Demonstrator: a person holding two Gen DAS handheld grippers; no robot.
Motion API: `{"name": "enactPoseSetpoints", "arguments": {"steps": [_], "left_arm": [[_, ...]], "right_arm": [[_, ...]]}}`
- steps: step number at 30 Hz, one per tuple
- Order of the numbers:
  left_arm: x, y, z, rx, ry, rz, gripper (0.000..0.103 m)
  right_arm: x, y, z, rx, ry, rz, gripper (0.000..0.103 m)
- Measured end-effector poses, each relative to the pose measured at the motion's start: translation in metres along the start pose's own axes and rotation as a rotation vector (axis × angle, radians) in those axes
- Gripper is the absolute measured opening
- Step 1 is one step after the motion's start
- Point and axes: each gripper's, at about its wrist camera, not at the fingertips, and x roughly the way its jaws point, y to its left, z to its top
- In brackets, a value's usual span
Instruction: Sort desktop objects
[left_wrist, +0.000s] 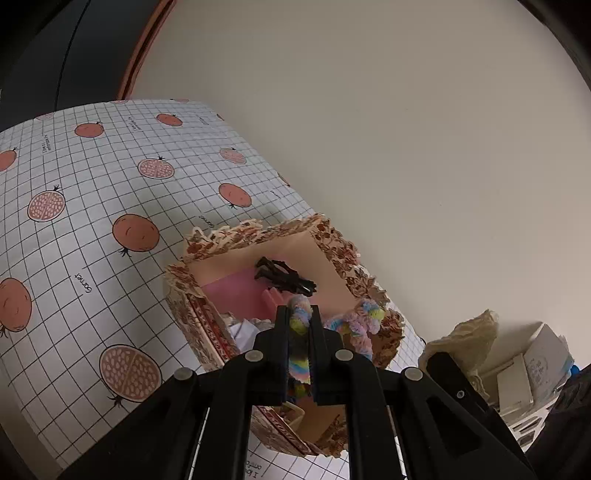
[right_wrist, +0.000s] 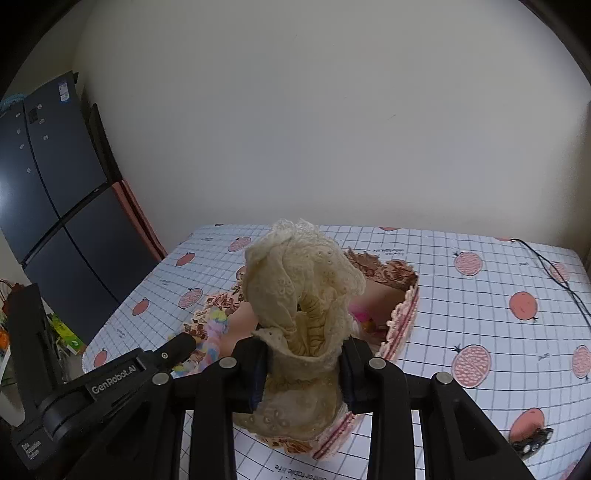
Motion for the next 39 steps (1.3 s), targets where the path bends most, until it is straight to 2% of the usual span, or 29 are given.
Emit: {"name": "enactPoseSetpoints", "arguments": {"steps": [10, 22, 28, 33, 35, 36, 37, 39], "left_arm": [[0.013, 0.004, -0.002, 0.006, 0.021, 0.031, 0.009], [0.034, 0.005, -0.010, 0.033, 0.087, 0.050, 0.009], [0.039, 0.008, -0.011, 0.030, 0.100, 0.064, 0.009], [0.039, 0.008, -0.011, 0.031, 0.102, 0.065, 0.009], [0.040, 0.008, -0.011, 0.030, 0.108, 0.062, 0.013], [0.041, 0.008, -0.011, 0.028, 0.109, 0.061, 0.016], [0.040, 0.008, -0.011, 0.026, 0.109, 0.058, 0.024], [0.039, 0.008, -0.010, 0.026, 0.101, 0.063, 0.030]], "right_arm": [[0.026, -0.008, -0.006, 0.064, 0.052, 0.021, 0.034], [0.051, -0.018, -0.016, 0.114, 0.090, -0.032, 0.037], [0.059, -0.016, -0.020, 0.119, 0.113, -0.023, 0.037], [0.063, -0.017, -0.022, 0.125, 0.127, -0.027, 0.045], [0.064, -0.017, -0.022, 0.123, 0.125, -0.031, 0.055], [0.063, -0.016, -0.022, 0.123, 0.122, -0.031, 0.057], [0.063, -0.017, -0.022, 0.127, 0.118, -0.032, 0.058], [0.062, -0.018, -0.022, 0.136, 0.114, -0.031, 0.060]]}}
